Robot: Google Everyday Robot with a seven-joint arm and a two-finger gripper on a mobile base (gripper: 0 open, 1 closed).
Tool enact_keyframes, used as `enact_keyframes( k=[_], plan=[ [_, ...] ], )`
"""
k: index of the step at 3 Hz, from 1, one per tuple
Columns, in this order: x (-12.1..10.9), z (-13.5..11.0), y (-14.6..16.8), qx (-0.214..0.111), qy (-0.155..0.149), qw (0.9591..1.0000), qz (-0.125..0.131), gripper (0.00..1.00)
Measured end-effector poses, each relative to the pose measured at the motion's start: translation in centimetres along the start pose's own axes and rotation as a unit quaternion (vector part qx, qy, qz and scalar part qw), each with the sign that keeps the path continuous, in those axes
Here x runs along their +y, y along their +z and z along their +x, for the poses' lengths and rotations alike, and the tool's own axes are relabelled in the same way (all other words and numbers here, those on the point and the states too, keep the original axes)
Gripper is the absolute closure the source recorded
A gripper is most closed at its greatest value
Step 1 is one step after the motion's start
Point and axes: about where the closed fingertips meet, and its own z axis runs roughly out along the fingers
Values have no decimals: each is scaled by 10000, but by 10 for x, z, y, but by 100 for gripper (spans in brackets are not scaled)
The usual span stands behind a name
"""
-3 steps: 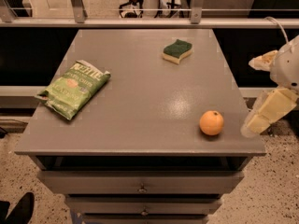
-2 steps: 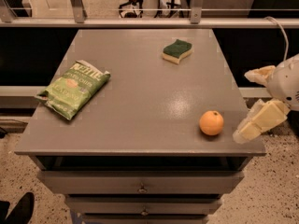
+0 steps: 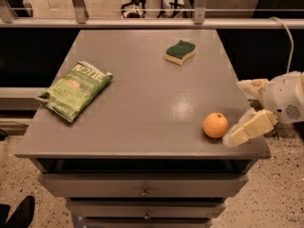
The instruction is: Pick orange
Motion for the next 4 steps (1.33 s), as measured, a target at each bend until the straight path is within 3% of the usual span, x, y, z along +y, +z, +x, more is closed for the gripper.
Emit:
enact_keyframes(
  k=[2,4],
  plan=[
    [11,8,20,-432,55,9990,-116,0],
    [24,14,34,-636,161,9976,-233,57]
  ],
)
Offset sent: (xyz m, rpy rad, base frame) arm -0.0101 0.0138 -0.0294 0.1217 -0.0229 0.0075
